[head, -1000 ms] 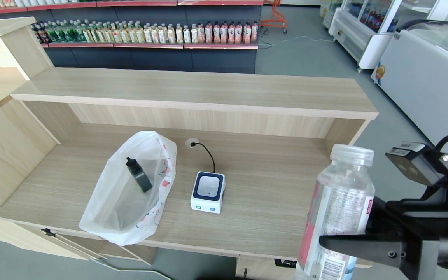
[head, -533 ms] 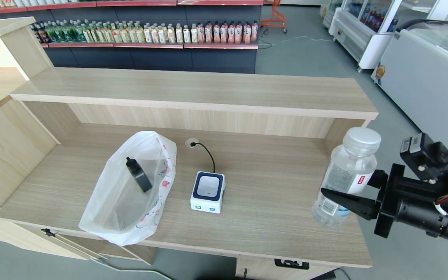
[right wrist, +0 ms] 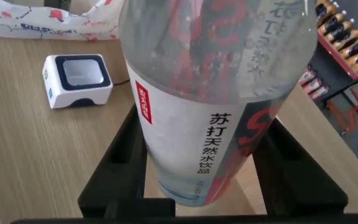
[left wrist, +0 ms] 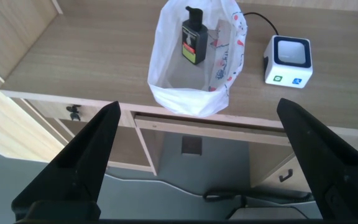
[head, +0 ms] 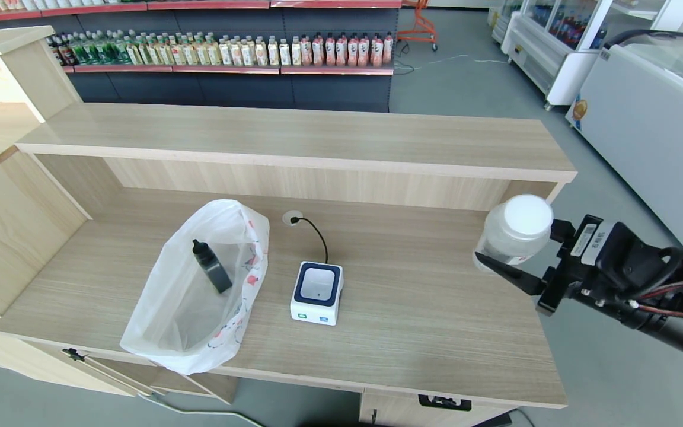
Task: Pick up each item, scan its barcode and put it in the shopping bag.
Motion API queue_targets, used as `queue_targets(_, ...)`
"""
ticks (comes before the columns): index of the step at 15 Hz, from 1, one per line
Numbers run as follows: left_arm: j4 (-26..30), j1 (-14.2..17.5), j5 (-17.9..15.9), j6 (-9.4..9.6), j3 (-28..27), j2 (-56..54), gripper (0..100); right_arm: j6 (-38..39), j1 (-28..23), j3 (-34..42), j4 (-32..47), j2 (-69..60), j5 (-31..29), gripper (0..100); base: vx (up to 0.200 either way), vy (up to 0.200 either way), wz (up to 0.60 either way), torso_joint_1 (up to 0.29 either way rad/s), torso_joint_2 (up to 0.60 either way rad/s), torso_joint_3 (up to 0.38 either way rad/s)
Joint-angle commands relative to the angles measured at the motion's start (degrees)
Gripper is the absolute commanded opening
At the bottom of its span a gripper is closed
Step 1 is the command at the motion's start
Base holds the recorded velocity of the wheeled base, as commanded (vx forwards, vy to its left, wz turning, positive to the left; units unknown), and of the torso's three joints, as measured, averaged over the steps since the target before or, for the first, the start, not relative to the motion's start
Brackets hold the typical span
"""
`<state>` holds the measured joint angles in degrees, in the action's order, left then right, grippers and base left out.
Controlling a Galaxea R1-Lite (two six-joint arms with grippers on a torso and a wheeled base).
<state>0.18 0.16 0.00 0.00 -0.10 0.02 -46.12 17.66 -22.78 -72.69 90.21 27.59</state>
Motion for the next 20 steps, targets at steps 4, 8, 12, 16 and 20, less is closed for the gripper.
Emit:
queue_targets(4, 0.0, 0.0, 0.0, 0.0, 0.0, 0.0, 100, -4.9, 1.4, 0.0, -7.6, 9.5, 3.8, 0, 0.0, 0.0, 0.0, 0.0, 0.0, 0.0)
queue_targets(8, 0.0, 0.0, 0.0, 0.0, 0.0, 0.0, 100, -5.7, 2.3, 0.0, -7.9, 9.6, 3.6, 0, 0.0, 0.0, 0.0, 0.0, 0.0, 0.0)
queue_targets(12, 0.0, 0.0, 0.0, 0.0, 0.0, 0.0, 100, -6.4, 2.3, -0.3, -8.5, 10.2, 3.5, 0, 0.0, 0.15, 0.0, 0.004, 0.0, 0.001)
queue_targets(16, 0.0, 0.0, 0.0, -0.09, 0.0, 0.0, 100, -6.2, 2.2, -0.9, -8.6, 10.6, 3.6, 0, 0.0, 0.2, 0.0, -0.001, 0.0, 0.004)
queue_targets(20, 0.0, 0.0, 0.0, 0.0, 0.0, 0.0, 100, -6.0, 1.1, -3.3, -8.6, 13.1, 4.2, 0, 0.0, 0.2, 0.0, 0.004, 0.01, 0.004)
